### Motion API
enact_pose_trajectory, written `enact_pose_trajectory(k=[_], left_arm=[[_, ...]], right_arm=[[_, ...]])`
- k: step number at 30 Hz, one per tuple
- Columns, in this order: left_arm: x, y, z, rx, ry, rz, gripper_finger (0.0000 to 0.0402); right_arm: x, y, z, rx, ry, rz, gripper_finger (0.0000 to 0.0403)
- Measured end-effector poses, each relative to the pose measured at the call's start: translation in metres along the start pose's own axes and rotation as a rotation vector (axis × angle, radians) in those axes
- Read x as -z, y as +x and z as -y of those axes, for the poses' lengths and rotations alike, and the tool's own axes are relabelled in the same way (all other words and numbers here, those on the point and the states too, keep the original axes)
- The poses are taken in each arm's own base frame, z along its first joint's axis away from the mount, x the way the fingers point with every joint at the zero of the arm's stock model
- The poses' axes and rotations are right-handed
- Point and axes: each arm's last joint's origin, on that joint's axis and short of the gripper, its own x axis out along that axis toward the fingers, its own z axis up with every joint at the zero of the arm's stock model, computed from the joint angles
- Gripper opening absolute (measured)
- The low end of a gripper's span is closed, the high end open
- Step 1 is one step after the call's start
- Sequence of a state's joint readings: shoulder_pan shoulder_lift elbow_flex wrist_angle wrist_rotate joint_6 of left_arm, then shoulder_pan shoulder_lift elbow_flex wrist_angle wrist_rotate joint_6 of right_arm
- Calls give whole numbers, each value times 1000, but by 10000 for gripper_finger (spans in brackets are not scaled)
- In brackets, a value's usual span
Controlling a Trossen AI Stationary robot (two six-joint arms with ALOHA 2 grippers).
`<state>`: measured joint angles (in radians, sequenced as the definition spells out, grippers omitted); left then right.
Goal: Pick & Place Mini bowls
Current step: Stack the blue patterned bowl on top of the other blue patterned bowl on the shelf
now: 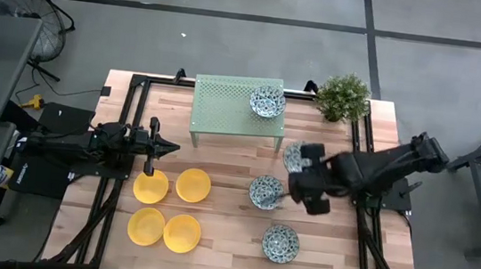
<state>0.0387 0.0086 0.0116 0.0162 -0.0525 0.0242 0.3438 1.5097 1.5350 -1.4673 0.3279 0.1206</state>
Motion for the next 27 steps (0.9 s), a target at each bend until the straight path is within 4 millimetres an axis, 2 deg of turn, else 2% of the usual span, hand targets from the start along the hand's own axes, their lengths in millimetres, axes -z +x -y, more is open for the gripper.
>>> enact_pose_trajectory(k=[5,14,20,27], left_arm=[[0,0,0,0,0,0,7],[0,0,0,0,0,0,7],[0,0,0,-1,0,0,7],[0,0,0,0,0,0,7]], right_arm=[[-5,3,35,24,-6,13,0],[-10,9,99,47,151,33,0],[-23,12,139,60,207,44,0],[-39,18,178,59,177,47,0]])
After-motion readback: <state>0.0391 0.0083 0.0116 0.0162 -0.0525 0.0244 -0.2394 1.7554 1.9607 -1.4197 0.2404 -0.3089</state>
